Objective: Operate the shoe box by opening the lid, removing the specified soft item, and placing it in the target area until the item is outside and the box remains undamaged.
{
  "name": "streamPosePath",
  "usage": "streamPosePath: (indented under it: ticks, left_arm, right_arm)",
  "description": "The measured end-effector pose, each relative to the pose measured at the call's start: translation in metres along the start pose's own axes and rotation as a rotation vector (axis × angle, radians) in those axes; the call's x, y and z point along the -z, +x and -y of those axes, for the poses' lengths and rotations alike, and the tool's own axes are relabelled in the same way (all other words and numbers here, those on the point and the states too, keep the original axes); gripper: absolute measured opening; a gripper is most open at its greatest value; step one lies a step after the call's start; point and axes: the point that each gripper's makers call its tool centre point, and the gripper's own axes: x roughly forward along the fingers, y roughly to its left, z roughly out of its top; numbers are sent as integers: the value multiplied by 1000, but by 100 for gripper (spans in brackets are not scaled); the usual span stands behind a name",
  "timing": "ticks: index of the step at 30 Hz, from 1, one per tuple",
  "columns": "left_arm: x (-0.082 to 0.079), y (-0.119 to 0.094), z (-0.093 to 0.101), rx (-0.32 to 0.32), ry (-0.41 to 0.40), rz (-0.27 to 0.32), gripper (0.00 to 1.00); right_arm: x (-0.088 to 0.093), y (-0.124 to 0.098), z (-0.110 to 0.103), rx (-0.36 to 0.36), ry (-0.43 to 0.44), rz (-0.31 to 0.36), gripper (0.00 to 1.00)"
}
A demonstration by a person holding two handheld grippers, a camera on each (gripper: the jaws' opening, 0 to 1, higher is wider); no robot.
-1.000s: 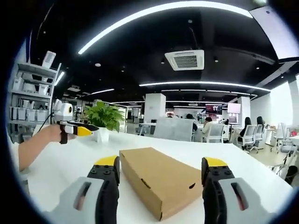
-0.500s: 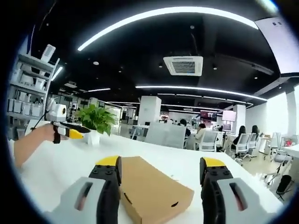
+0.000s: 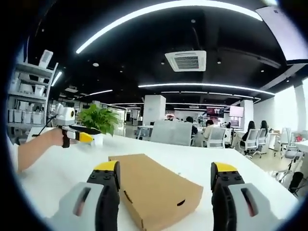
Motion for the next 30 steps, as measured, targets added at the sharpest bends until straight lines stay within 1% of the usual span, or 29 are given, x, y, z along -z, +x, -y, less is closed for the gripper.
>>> streamPosePath:
  ticks: [3,4,5,6,8,10,11,12,13,15,16,17,19,20,23,25,26,28,30]
  left_arm:
    - [5,3,-6,-2,20,-15,76]
    - [6,5,-6,9,26,-20,76]
    - [7,7,-5,23,36,-21,76]
    - [10,10,-2,43,40,-29,76]
    - [18,14,4,96,63,-62,79]
    - [16,19,10,134,61,-43,80]
    - [16,21,11,142,59,-42,81]
    - [15,24,11,142,62,-44,82]
    - [13,29,12,148,89,-38,84]
    - [10,35,16,167,129,-35,83]
    - [8,37,18,178,132,-18,83]
    - [3,41,21,198,129,15,83]
    - [3,44,26,223,117,18,83]
    - [3,48,32,249,141,34,83]
    - [12,55,35,256,173,9,84]
    - [18,59,35,254,180,-2,85]
    - [20,59,34,254,176,-7,86]
    - [23,60,29,249,142,-8,87]
    - [29,60,24,235,133,-25,87]
  right_arm:
    - [4,7,-3,-12,-12,-8,79]
    - [5,8,-4,-15,-11,-9,80]
    - [7,10,-7,-18,-8,-9,80]
    - [12,13,-9,-22,-8,-29,80]
    - [19,14,-9,-4,-19,-49,78]
    - [24,16,-8,0,-25,-55,78]
    - [26,17,-8,-4,-14,-62,78]
    - [28,18,-10,-20,15,-70,78]
    - [27,19,-10,-29,32,-63,78]
    - [26,20,-10,-31,40,-57,78]
    - [25,20,-10,-34,46,-54,78]
    - [25,21,-11,-37,54,-51,78]
    - [26,21,-10,-34,58,-52,78]
    - [28,22,-10,-31,59,-58,78]
    - [34,23,-10,-35,58,-74,78]
    - [37,23,-10,-38,51,-81,79]
    - [38,24,-10,-39,48,-86,79]
    - [41,24,-10,-42,37,-91,82]
    - [41,25,-12,-47,4,-68,85]
